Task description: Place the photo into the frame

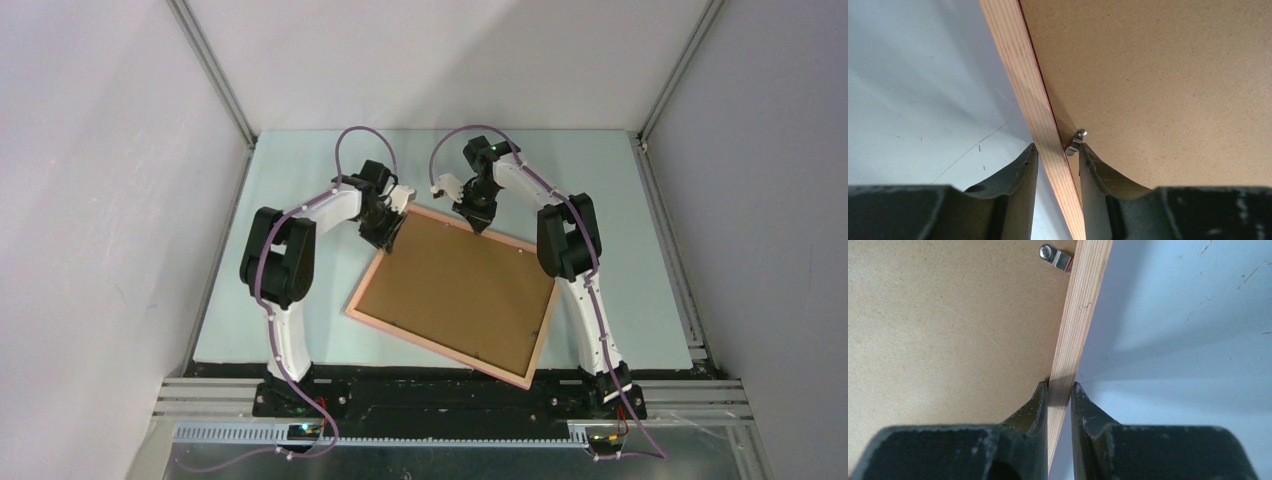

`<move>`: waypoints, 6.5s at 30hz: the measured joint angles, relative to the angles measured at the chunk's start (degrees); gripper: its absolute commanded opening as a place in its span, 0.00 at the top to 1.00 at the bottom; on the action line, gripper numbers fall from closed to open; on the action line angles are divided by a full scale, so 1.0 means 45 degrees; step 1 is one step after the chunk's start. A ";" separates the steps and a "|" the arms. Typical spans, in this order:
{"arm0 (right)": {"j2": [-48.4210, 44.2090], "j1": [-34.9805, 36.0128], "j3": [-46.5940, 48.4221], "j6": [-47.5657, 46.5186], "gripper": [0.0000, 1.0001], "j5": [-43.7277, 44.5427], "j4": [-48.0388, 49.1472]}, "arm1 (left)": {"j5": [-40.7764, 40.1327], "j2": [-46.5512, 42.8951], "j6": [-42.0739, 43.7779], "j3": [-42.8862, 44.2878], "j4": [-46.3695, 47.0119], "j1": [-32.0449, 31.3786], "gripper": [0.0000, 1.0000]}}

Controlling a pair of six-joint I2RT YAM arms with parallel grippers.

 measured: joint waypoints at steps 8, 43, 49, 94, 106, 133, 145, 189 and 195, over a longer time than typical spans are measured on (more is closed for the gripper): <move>-0.0024 0.0000 -0.0049 0.0019 1.00 0.0000 0.0044 | -0.0087 0.0044 0.0039 0.0102 -0.0073 0.0034 0.69; -0.3230 -0.1234 -0.3507 0.3313 0.30 -0.0092 0.2555 | 0.0680 -0.0729 -0.0282 -0.1190 0.0078 0.1035 0.40; -0.6382 -0.2268 -0.6756 0.4906 0.28 0.0651 0.3560 | 0.1088 -0.0835 -0.0442 -0.1399 0.0078 0.1073 0.39; -0.6373 -0.6159 -1.0948 0.7995 0.32 -0.2346 0.3419 | 0.2365 -0.2016 -0.0903 -0.3109 0.0301 0.1360 0.36; -0.3347 -0.5338 -0.5552 0.8602 0.31 -0.1875 0.3468 | 0.3147 -0.2123 -0.0903 -0.3400 0.0393 0.1598 0.35; -0.7150 -0.5455 -1.0836 0.8626 0.28 0.0321 0.4065 | 0.3895 -0.2540 -0.1258 -0.4070 0.0714 0.1579 0.34; -0.7179 -0.4779 -1.1463 0.9194 0.47 0.1005 0.4789 | 0.3905 -0.2681 -0.1263 -0.4201 0.0811 0.1579 0.34; -0.7189 -0.4595 -1.1764 0.5901 0.63 0.0461 0.4653 | 0.3852 -0.2681 -0.1384 -0.4221 0.0850 0.1574 0.34; -0.7189 -0.4619 -1.1759 0.5343 0.63 0.0350 0.4566 | 0.3823 -0.2681 -0.1389 -0.4221 0.0850 0.1569 0.34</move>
